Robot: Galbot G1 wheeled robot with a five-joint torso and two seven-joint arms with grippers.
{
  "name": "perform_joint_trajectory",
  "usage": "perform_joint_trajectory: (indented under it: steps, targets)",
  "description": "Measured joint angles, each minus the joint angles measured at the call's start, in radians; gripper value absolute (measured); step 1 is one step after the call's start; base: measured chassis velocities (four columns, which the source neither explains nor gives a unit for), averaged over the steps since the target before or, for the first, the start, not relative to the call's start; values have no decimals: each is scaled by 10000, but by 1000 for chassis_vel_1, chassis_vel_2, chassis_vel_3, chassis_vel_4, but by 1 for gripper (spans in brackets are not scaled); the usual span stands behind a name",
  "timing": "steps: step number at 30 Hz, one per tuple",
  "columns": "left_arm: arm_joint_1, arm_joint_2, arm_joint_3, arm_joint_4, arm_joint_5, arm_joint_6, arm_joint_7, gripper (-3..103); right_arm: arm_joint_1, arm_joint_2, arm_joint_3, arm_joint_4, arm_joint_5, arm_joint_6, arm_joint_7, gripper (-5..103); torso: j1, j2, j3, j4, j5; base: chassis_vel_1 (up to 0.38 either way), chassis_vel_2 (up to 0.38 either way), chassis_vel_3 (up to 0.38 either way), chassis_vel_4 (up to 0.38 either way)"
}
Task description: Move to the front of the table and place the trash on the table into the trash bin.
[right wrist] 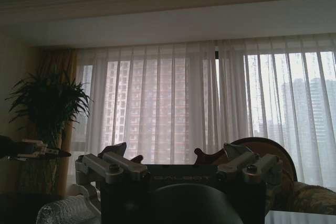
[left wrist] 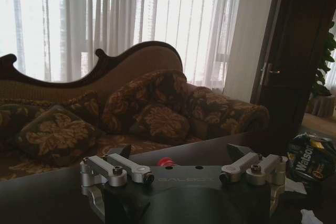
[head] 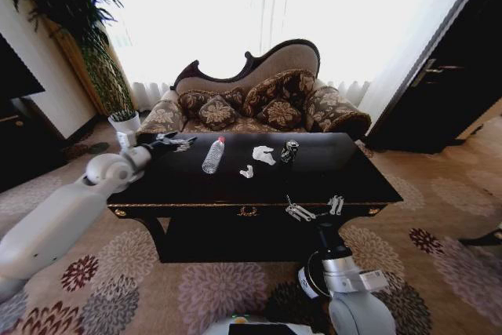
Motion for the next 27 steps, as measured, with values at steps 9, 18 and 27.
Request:
perform_joint_trajectory:
  steps: [9, 18, 27]
  targets:
    - [72, -620, 612, 237, 710, 218, -190, 100, 96, -14, -93, -308, -99, 112, -104, 100, 0, 0, 0, 2, -2, 0, 0, 0, 0]
    - [38, -1419, 923, 827, 1266, 168, -37, 100, 235, -37, -256, -640, -222, 207, -146, 100, 1, -1, 0, 1, -1, 0, 0, 0, 0]
    - [255, -1914, 995, 961, 1441, 148, 34, 100, 313, -100, -211, -812, -221, 238, -174, 100, -1, 0, 0, -1, -1, 0, 0, 0, 0]
